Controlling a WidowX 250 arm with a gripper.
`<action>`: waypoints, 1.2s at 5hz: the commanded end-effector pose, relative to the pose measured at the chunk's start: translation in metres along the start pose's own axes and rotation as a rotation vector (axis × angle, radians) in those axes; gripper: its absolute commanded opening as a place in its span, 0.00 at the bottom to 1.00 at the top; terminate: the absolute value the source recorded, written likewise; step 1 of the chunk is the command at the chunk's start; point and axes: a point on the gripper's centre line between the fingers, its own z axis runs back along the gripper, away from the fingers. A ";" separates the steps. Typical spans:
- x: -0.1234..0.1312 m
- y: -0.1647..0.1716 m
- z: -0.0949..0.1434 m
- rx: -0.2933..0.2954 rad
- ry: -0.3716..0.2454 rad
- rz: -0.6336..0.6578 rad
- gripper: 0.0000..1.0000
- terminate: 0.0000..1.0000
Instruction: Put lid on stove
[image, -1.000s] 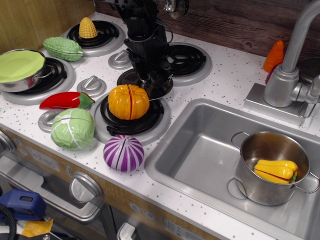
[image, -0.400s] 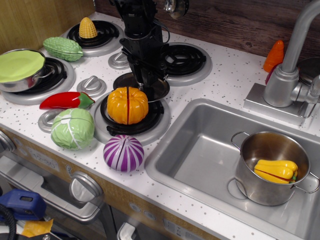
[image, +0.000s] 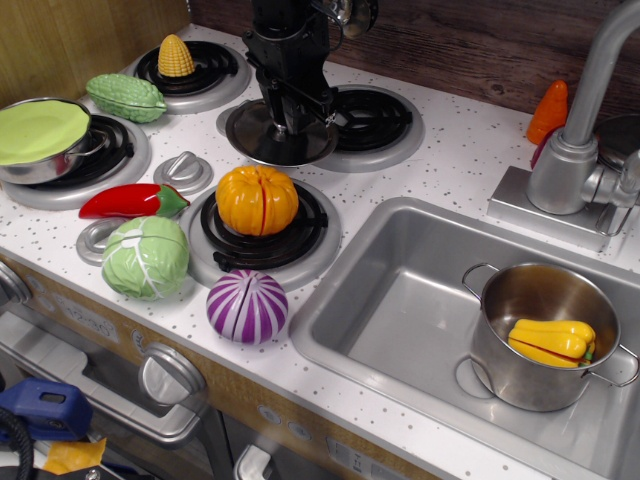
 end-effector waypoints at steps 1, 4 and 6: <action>0.043 0.008 0.034 0.098 -0.206 -0.022 0.00 0.00; 0.079 0.005 0.022 0.086 -0.391 -0.037 0.00 0.00; 0.079 0.012 -0.002 0.023 -0.476 -0.073 1.00 0.00</action>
